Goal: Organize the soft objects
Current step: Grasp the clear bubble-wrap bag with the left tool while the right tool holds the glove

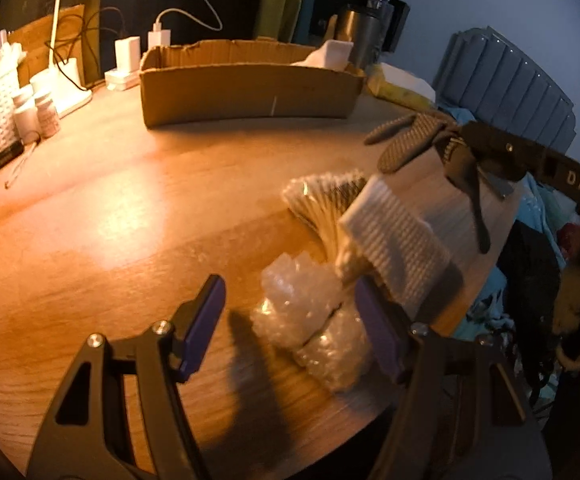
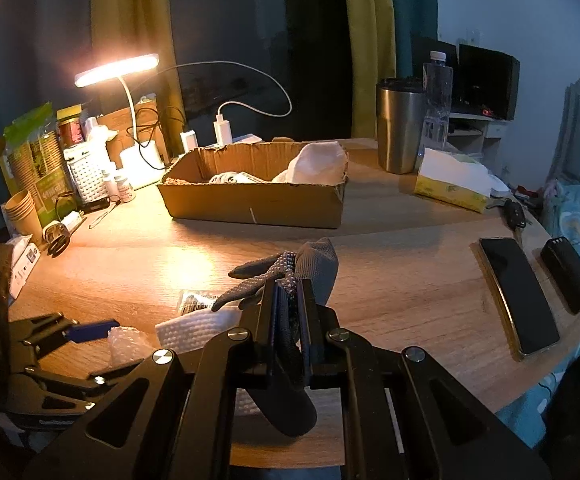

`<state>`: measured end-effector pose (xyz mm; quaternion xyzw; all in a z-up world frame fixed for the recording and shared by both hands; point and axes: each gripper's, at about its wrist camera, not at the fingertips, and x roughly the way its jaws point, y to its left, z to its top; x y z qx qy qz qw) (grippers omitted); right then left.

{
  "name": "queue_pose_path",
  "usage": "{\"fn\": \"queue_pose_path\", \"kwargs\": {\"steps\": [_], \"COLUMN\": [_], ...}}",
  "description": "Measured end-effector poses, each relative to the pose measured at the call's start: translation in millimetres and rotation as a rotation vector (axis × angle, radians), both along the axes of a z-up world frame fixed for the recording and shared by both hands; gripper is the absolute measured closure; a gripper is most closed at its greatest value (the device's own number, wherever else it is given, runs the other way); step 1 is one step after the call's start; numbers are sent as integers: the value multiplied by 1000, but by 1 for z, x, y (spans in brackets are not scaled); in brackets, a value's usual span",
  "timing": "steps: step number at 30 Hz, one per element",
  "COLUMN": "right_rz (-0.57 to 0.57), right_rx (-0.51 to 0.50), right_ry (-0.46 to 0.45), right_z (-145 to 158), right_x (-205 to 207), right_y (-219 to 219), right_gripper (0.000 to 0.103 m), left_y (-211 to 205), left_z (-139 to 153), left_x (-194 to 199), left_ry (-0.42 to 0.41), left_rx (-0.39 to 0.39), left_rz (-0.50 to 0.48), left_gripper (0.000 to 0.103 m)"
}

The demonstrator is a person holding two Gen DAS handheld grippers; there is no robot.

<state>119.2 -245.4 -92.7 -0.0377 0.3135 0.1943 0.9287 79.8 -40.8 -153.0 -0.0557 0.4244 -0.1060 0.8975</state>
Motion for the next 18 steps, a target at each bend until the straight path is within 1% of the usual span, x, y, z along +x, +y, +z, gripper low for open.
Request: {"fn": "queue_pose_path", "kwargs": {"steps": [2,4,5,7,9,15,18], "right_rz": [3,7,8,9,11,20,25], "right_rx": [2,5,7,10,12,13,15], "right_ry": [3,10,12,16,18,12,6], "right_z": [-2,-4,-5,-6,-6,0,4], "right_x": [1,3,4,7,10,19,23], "right_y": [0,0,-1,-1,-1,2,3], "right_gripper": [92,92,92,92,92,92,92], "left_y": [1,1,2,5,8,16,22], "left_z": [-3,-4,-5,-7,-7,-4,0], "left_x": [1,0,1,3,6,13,15], "left_ry": [-2,-17,-18,-13,-15,-10,-12], "left_rx": [-14,-1,-7,-31,-40,-75,-93], "left_rz": [-3,0,-6,-11,-14,-20,-7], "left_gripper": [34,37,46,54,60,68,69]}}
